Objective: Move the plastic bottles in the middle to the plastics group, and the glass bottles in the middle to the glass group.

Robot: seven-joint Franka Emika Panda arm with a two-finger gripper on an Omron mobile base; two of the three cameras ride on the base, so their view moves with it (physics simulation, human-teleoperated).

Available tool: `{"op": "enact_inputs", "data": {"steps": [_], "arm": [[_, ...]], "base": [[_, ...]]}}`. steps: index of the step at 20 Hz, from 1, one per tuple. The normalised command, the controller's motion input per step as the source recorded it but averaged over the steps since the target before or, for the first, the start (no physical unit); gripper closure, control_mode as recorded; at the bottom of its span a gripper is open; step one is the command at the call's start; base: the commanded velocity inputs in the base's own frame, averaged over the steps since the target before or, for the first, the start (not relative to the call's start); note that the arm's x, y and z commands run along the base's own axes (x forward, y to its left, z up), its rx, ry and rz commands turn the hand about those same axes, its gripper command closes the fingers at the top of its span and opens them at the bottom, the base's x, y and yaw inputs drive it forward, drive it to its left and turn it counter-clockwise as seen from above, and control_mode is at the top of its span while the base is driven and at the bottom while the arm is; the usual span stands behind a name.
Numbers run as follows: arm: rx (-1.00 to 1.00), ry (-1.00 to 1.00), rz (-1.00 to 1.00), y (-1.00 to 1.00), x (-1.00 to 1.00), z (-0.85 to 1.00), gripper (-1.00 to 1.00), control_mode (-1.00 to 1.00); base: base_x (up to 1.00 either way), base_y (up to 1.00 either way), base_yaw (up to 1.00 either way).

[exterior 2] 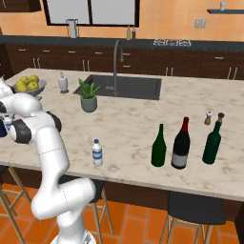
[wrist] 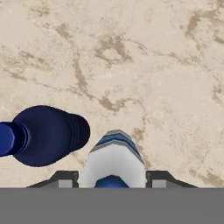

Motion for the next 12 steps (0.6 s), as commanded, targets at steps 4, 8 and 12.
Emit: {"op": "enact_inputs", "data": {"steps": [4,8,12], "arm": [[0.00,0.01,0.00,0.00,0.00,0.00,-1.00,-1.00],[0.00,0.00,0.00,-0.01,0.00,0.00,-1.00,-1.00],[0.06,-0.07,-0.04,-0.35,-0.32,0.00,-1.00,-1.00]], "base": [[0.00,0.00,0.00],[0.00,0.00,0.00],[0.00,0.00,0.00]]}}
